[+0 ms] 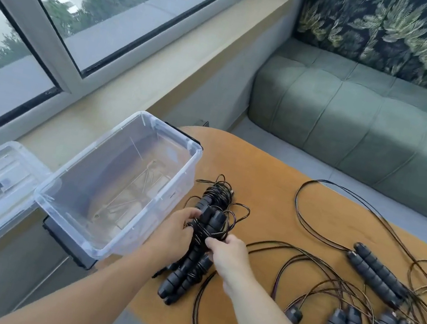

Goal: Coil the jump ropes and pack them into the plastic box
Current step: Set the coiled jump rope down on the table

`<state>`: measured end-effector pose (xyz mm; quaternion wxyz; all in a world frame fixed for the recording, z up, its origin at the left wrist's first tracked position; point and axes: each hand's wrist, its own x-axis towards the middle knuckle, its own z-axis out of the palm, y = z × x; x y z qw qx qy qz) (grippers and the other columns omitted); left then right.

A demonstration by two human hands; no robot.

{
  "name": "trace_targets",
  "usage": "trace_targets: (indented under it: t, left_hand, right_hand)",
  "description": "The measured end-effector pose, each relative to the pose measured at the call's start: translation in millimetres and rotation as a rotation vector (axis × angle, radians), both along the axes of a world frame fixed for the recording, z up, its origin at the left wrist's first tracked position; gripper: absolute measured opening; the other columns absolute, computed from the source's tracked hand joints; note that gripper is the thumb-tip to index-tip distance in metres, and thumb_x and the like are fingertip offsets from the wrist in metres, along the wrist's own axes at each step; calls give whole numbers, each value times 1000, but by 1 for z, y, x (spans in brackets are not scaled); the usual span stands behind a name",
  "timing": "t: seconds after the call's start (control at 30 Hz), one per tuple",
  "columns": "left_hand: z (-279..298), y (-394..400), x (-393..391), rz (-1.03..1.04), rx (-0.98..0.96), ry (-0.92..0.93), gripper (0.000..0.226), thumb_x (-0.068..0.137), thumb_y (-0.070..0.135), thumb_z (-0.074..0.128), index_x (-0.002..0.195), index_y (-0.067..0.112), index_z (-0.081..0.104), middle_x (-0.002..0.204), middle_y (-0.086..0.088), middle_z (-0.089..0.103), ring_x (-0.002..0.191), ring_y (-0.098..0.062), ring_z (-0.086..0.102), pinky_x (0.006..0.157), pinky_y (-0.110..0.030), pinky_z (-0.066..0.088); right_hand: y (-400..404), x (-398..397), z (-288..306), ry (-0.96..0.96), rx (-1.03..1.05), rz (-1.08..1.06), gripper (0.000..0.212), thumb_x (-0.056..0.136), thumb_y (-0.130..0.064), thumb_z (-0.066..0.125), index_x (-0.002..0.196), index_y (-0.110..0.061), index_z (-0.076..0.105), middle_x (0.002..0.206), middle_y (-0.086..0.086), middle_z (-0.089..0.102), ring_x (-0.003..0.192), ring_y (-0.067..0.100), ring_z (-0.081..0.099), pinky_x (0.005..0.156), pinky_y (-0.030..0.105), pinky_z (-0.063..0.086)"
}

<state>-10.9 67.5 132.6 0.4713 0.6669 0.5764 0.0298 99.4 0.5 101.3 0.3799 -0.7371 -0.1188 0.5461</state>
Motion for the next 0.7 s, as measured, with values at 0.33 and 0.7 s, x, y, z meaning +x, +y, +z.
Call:
trace_targets:
  t: [0.33, 0.7]
  left_hand:
    - [-29, 20, 43, -93, 18, -48, 44, 101, 10, 38, 139, 31, 46, 121, 6, 54, 91, -16, 59, 87, -37, 53]
    - [-87, 51, 94, -189, -104, 41, 51, 101, 7, 37, 147, 31, 38, 114, -3, 59, 69, -11, 54, 58, -23, 45]
  right_hand:
    - [18, 40, -31, -92, -2, -111, 14, 88, -17, 61, 98, -8, 62, 105, 19, 67, 80, 25, 57, 80, 44, 52]
    - [47, 86, -101, -17, -57, -138, 16, 91, -28, 60, 103, -17, 63, 106, 6, 67, 99, 28, 64, 95, 52, 52]
